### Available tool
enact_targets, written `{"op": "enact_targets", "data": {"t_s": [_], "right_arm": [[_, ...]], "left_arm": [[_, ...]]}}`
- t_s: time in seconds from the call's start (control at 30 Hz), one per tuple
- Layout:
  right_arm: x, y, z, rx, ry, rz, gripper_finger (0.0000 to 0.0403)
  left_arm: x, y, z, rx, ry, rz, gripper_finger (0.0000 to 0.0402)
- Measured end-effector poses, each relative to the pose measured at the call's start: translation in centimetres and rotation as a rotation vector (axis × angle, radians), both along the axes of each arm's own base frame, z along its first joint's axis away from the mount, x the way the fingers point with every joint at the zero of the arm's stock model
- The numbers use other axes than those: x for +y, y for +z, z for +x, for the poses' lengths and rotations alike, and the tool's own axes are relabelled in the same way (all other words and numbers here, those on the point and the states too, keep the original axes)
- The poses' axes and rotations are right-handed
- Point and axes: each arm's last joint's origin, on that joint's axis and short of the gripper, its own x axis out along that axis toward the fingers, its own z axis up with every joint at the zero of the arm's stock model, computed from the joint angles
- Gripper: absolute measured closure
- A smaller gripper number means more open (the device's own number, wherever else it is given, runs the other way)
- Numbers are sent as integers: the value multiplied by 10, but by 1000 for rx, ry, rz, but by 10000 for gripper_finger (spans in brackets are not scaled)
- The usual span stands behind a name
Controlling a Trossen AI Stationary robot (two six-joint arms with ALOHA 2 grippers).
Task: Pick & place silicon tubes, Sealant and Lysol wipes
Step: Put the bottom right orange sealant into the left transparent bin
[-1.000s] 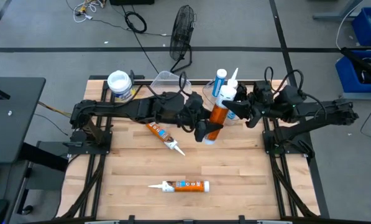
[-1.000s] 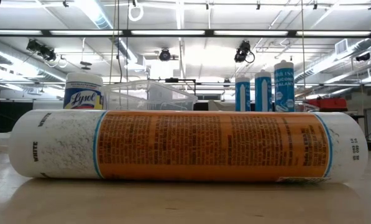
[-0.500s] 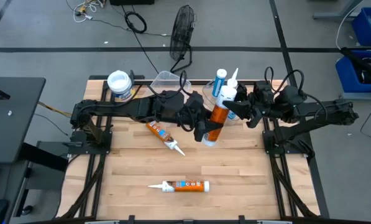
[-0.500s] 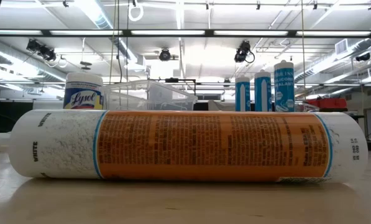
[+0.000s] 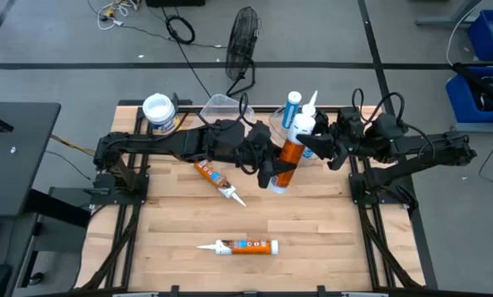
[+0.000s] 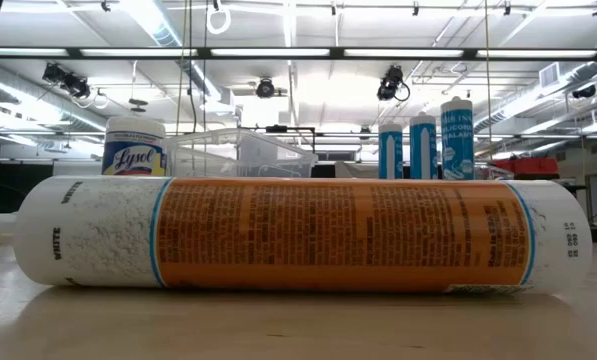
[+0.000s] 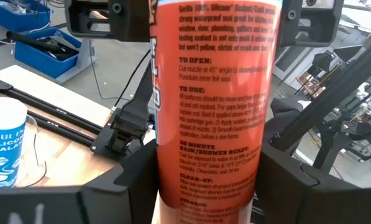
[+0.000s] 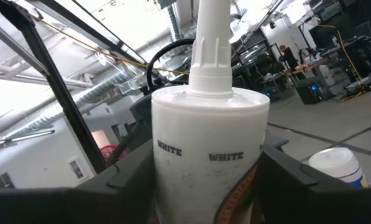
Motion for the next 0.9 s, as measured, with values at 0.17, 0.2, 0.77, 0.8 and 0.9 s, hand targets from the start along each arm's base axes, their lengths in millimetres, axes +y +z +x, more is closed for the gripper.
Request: {"op": "enact_targets", "data": {"t_s": [0.17,0.2,0.77,0.8,0.9], "right_arm": [[0,0,0,1,6,3,139],[0,0,0,1,6,2,138],[0,2,-1,-27,18,-7,131],[0,2,-1,-27,18,-7,130],[0,3,-1,-30,18,-7,126]], "left_arm": [[0,0,0,-1,4,29,187],[0,0,0,-1,4,33,187],[1,0,0,-6,22,87,189],[1,0,0,-6,22,87,189],[1,1,0,-15,22,99,189]]}}
